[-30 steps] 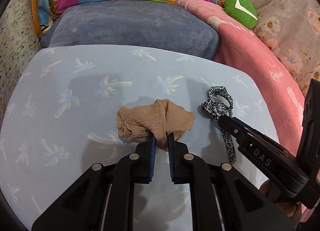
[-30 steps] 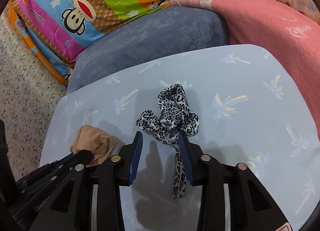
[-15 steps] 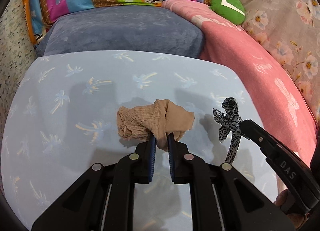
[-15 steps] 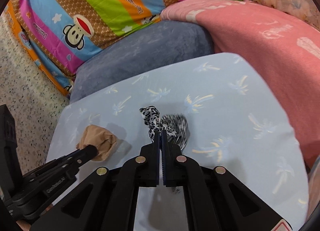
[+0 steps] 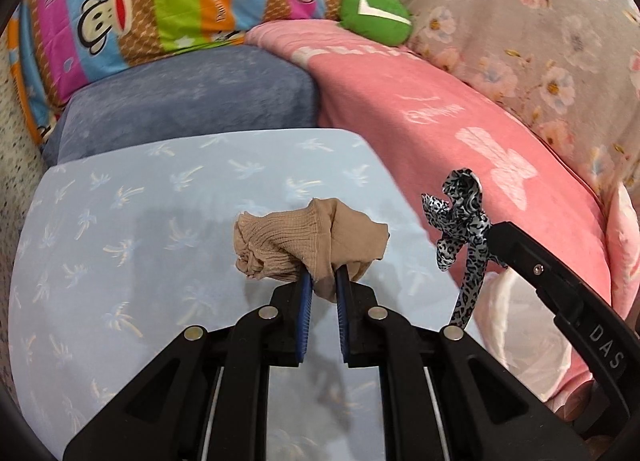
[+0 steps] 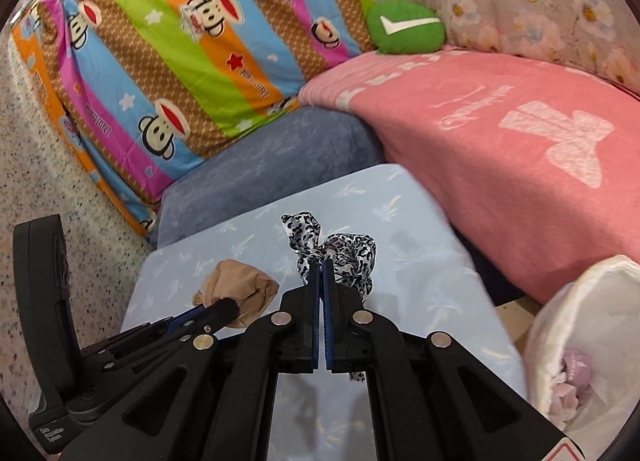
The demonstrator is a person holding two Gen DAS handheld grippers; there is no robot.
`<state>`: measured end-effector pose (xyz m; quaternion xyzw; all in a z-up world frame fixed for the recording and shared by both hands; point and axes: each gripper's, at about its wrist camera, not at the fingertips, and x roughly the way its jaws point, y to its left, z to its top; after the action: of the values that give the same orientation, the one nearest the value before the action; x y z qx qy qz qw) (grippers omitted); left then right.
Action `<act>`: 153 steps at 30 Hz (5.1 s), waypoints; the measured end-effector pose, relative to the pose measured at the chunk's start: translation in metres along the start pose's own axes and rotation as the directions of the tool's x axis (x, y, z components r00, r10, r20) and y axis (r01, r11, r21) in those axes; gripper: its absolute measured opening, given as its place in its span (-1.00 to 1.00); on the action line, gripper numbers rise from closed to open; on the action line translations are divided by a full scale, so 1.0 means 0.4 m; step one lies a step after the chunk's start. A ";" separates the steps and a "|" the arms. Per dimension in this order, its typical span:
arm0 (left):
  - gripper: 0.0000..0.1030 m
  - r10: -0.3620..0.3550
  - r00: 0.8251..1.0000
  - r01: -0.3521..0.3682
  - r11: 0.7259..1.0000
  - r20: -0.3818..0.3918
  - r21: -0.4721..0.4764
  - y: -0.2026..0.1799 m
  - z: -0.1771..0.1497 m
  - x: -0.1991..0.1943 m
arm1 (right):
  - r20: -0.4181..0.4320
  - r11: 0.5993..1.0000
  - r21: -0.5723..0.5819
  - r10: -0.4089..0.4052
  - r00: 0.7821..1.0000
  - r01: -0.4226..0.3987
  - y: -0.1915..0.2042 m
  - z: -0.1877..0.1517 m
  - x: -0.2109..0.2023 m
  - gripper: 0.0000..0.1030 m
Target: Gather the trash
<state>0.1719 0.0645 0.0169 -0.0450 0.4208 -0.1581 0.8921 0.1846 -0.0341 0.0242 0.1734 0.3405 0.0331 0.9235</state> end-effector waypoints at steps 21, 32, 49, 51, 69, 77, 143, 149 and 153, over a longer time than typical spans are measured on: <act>-0.77 -0.125 0.992 0.125 0.949 -0.019 0.290 -0.440 -0.079 -0.033 | 0.170 0.976 0.196 -0.134 0.976 0.100 -0.371 -0.031 -0.393 -0.94; -0.75 -0.154 0.986 0.167 0.911 -0.065 0.376 -0.580 -0.128 -0.012 | 0.188 0.949 0.287 -0.193 0.963 0.134 -0.537 -0.072 -0.482 -0.94; -0.55 -0.147 0.985 0.169 0.908 -0.087 0.384 -0.616 -0.140 0.014 | 0.176 0.937 0.308 -0.228 0.958 0.166 -0.609 -0.095 -0.491 -0.84; -0.22 -0.131 0.989 0.147 0.915 -0.067 0.375 -0.607 -0.140 0.014 | 0.177 0.935 0.310 -0.232 0.956 0.170 -0.607 -0.094 -0.489 -0.80; 0.46 -0.043 0.999 0.039 0.944 0.007 0.327 -0.508 -0.145 -0.007 | 0.106 0.950 0.167 -0.282 0.953 0.263 -0.519 -0.096 -0.457 -0.12; 0.61 -0.003 1.000 -0.003 0.950 0.020 0.311 -0.462 -0.161 -0.016 | 0.070 0.935 0.075 -0.351 0.934 0.346 -0.457 -0.113 -0.453 0.13; 0.84 0.127 0.992 -0.118 0.954 -0.014 0.276 -0.399 -0.286 -0.017 | -0.050 0.868 -0.006 -0.496 0.867 0.496 -0.425 -0.257 -0.416 0.79; 0.84 0.125 0.992 -0.114 0.953 -0.022 0.280 -0.408 -0.296 -0.019 | -0.054 0.866 0.002 -0.500 0.865 0.501 -0.428 -0.272 -0.420 0.79; 0.85 0.131 0.991 -0.121 0.956 -0.019 0.268 -0.408 -0.303 -0.025 | -0.052 0.865 0.007 -0.500 0.864 0.501 -0.430 -0.280 -0.426 0.79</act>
<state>0.0335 -0.0805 -0.0186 0.1054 0.4140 -0.1568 0.8905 -0.0276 -0.1926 -0.0088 0.0875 0.3966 -0.2066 0.8902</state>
